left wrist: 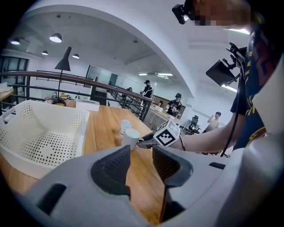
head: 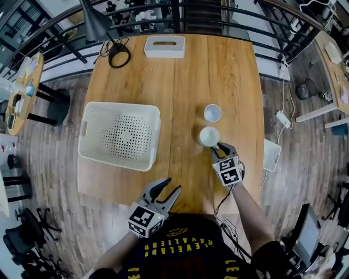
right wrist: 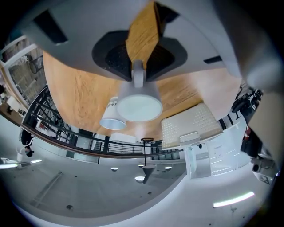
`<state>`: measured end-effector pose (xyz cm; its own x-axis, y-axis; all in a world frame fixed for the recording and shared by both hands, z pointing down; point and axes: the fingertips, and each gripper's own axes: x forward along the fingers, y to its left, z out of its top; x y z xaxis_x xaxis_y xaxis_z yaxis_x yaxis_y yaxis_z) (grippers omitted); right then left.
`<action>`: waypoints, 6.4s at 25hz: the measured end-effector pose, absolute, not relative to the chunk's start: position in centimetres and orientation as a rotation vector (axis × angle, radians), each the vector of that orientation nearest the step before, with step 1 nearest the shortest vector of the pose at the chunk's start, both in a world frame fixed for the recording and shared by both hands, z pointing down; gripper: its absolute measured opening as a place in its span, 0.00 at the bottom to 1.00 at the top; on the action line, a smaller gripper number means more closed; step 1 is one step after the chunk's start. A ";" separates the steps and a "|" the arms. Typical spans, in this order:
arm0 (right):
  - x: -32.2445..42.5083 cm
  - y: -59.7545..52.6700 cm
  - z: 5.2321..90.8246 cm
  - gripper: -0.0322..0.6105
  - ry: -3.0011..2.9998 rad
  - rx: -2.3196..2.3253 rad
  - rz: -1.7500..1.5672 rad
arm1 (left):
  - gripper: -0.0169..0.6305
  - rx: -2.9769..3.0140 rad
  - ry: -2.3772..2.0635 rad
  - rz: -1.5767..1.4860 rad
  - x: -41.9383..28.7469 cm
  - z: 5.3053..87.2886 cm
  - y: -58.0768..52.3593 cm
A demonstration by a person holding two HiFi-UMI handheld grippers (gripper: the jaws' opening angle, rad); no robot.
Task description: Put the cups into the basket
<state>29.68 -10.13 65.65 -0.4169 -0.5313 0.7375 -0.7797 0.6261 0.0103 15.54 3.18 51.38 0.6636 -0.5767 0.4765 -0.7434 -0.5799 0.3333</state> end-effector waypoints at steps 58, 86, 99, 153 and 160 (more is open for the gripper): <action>29.7 -10.0 65.4 0.12 -2.065 0.989 0.479 | 0.25 2.360 -0.940 0.490 13.9 51.9 4.5; 30.1 -8.1 66.0 0.15 -1.971 1.066 0.496 | 0.25 2.400 -0.867 0.518 12.1 51.7 5.0; 30.1 -8.9 68.3 0.14 -1.889 0.919 0.544 | 0.25 2.379 -0.875 0.509 11.7 52.0 4.7; 29.8 -8.5 68.0 0.20 -1.931 0.794 0.395 | 0.25 2.342 -0.836 0.518 12.0 52.8 4.5; 30.3 -9.0 67.8 0.21 -1.903 0.804 0.445 | 0.25 2.334 -0.843 0.523 11.7 52.8 4.7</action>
<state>30.30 -9.00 67.76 -0.2972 -0.3390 0.8926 -0.6998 0.7133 0.0378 11.65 4.68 52.76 0.7212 -0.4400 0.5351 -0.6748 -0.6207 0.3992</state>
